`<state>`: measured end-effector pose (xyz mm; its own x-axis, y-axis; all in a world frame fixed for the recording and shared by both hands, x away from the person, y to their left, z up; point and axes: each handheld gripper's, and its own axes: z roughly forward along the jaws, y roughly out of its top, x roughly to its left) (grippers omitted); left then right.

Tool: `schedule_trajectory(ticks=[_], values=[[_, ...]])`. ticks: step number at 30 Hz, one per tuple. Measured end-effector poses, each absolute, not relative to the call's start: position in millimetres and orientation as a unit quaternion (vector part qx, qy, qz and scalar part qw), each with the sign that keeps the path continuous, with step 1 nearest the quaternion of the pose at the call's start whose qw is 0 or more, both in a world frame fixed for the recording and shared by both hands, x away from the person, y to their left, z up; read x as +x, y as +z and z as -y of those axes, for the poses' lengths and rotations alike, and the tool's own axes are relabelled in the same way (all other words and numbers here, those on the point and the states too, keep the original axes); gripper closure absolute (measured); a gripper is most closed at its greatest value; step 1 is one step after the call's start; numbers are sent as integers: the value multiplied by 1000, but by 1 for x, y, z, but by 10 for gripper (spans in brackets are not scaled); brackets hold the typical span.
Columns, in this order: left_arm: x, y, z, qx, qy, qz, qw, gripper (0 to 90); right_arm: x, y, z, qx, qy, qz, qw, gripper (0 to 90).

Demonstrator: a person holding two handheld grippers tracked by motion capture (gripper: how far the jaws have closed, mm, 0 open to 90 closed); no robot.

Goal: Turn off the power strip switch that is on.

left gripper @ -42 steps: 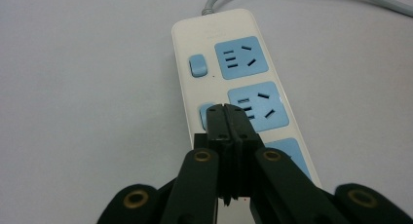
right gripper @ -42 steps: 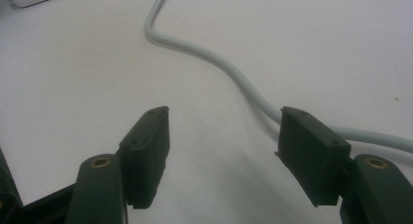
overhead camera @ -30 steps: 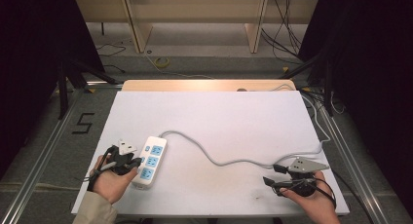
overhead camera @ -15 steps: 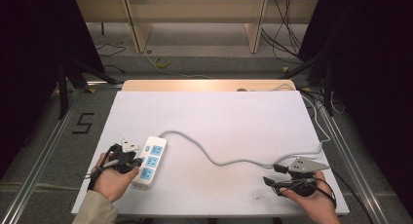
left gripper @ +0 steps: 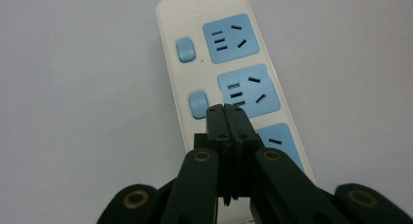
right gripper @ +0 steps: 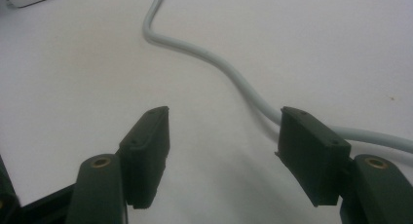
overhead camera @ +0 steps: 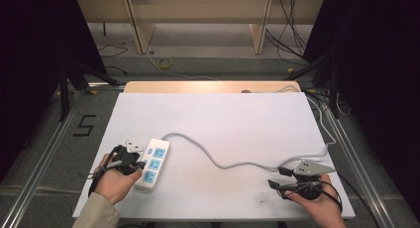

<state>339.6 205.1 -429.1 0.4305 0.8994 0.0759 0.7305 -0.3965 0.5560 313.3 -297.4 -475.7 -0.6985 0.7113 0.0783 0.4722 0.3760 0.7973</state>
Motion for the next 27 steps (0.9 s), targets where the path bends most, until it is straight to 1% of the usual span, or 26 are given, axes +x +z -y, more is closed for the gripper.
schedule_trajectory(ticks=[27], values=[[347, -428, -201, 830, 151, -503, 189, 897, 314, -476, 298, 364, 426, -816, 141, 370]])
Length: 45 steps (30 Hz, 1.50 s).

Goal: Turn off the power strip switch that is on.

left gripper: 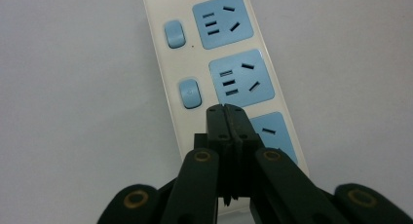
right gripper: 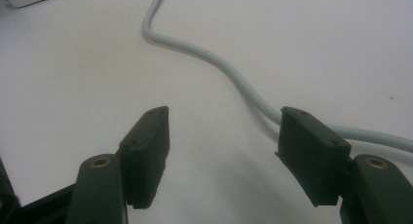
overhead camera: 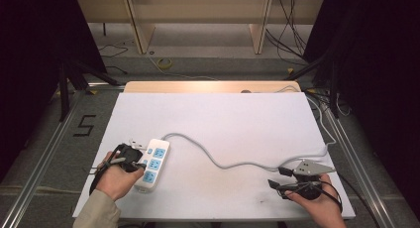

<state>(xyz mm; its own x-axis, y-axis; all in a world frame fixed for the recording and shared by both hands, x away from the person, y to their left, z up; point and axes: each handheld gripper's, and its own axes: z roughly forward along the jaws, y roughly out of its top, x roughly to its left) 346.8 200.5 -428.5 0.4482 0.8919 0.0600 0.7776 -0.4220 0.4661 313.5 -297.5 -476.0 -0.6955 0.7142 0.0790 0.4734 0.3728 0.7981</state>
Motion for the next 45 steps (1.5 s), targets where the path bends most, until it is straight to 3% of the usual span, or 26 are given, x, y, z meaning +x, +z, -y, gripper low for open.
schedule_trajectory(ticks=[45], values=[[356, -435, -202, 841, 101, -516, 129, 898, 314, -476, 299, 366, 427, -815, 141, 370]])
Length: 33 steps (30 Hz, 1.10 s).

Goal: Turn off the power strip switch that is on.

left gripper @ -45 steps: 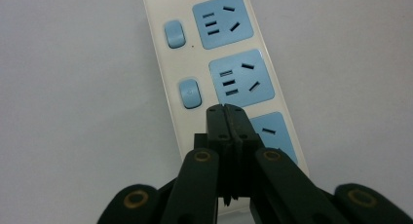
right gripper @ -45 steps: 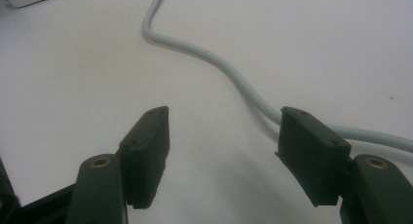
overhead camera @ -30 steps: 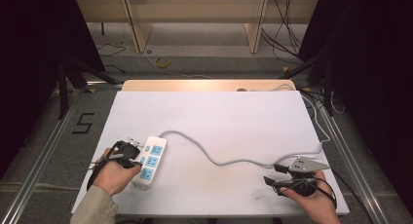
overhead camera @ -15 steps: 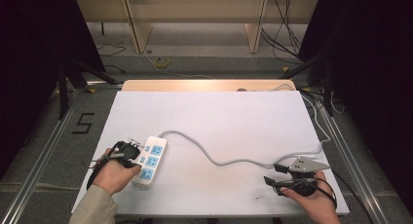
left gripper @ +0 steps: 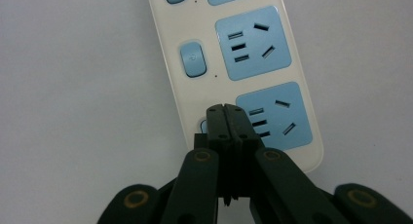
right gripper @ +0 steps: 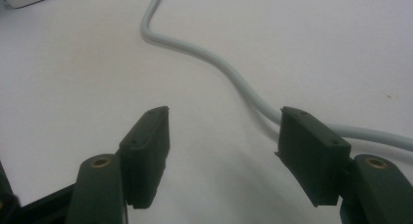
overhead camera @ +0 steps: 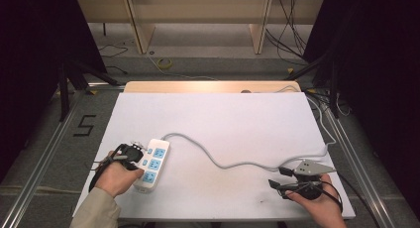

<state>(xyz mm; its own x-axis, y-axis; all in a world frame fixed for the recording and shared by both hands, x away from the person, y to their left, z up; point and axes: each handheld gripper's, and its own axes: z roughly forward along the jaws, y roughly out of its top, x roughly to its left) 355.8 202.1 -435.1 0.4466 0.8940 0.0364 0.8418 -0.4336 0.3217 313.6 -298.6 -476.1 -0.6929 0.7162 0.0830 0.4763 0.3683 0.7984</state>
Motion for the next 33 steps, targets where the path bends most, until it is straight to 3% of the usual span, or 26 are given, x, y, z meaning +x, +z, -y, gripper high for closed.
schedule_trajectory(ticks=[33], values=[[362, -435, -203, 837, 94, -525, 120, 899, 313, -476, 299, 366, 425, -816, 140, 370]])
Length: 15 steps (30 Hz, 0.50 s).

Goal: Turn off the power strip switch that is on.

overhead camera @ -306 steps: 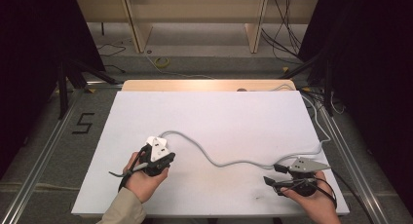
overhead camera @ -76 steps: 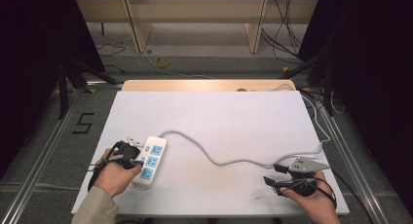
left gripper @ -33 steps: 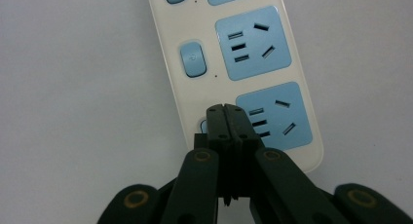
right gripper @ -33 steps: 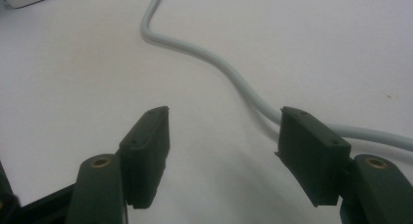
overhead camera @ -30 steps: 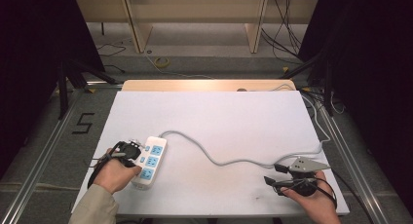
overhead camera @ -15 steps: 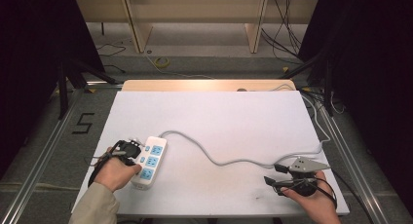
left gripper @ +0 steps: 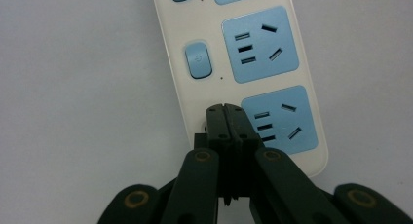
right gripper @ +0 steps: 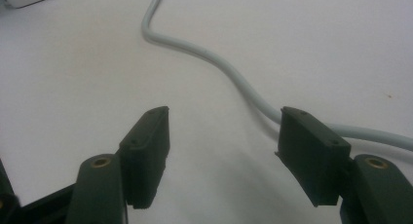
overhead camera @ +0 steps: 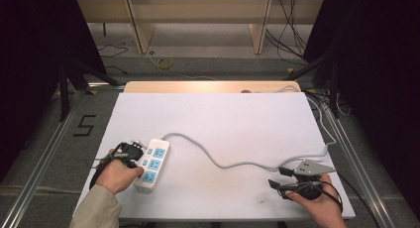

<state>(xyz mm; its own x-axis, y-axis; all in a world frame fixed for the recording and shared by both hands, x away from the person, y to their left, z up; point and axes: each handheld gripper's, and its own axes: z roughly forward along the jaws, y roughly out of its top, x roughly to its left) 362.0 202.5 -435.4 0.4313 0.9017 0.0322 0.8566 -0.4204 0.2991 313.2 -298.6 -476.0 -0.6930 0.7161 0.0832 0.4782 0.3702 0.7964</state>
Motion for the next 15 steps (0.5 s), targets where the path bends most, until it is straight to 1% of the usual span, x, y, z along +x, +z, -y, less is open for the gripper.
schedule_trajectory(ticks=[15], values=[[364, -435, -203, 837, 79, -529, 113, 899, 313, -476, 299, 365, 425, -816, 140, 370]])
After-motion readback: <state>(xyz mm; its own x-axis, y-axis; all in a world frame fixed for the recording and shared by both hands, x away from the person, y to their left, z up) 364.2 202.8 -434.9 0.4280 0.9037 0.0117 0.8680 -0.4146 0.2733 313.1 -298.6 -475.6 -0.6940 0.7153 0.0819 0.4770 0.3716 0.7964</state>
